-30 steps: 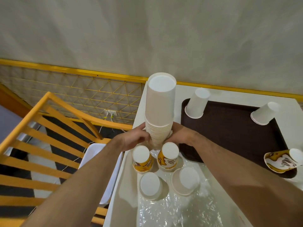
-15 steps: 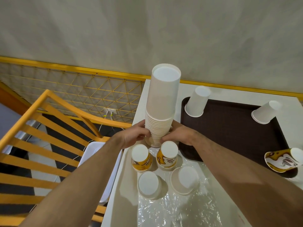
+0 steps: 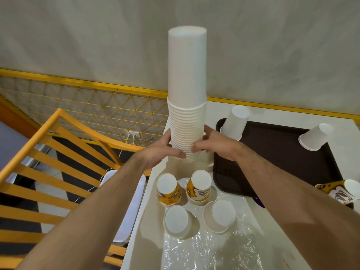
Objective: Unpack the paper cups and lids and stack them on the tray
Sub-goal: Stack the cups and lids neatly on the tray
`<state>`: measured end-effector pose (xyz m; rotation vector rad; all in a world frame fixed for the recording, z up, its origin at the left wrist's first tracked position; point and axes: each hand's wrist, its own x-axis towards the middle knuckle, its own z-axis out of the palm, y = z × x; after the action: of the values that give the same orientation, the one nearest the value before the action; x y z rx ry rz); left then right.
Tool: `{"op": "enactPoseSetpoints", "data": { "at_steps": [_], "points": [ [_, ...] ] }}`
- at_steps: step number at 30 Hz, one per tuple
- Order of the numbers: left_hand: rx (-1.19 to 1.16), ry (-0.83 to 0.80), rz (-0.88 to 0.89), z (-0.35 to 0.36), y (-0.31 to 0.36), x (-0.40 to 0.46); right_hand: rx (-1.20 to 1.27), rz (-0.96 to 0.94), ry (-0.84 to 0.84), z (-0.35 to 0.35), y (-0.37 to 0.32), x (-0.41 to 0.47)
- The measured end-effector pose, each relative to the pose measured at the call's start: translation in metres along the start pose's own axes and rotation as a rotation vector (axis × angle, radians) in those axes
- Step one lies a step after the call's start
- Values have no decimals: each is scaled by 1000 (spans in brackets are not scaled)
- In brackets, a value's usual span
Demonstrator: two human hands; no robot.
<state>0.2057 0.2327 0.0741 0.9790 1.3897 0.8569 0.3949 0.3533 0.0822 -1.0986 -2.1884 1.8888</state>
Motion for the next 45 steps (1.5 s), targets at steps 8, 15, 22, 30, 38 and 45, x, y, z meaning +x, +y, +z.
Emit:
{"op": "enactPoseSetpoints", "data": {
  "at_steps": [8, 15, 22, 30, 38, 45],
  "points": [
    [-121, 303, 326, 27, 67, -32, 16, -119, 8, -16, -81, -43],
    [-88, 461, 407, 49, 96, -60, 86, -387, 245, -19, -147, -94],
    [-104, 535, 482, 72, 123, -82, 116, -472, 315, -16, -159, -111],
    [-64, 616, 510, 88, 146, -74, 90, -512, 401, -34, -176, -126],
    [-66, 597, 452, 94, 142, -62, 201, -614, 562, -74, -206, -129],
    [-155, 608, 373, 97, 125, -49, 185, -632, 759, -133, -198, -115]
  ]
}}
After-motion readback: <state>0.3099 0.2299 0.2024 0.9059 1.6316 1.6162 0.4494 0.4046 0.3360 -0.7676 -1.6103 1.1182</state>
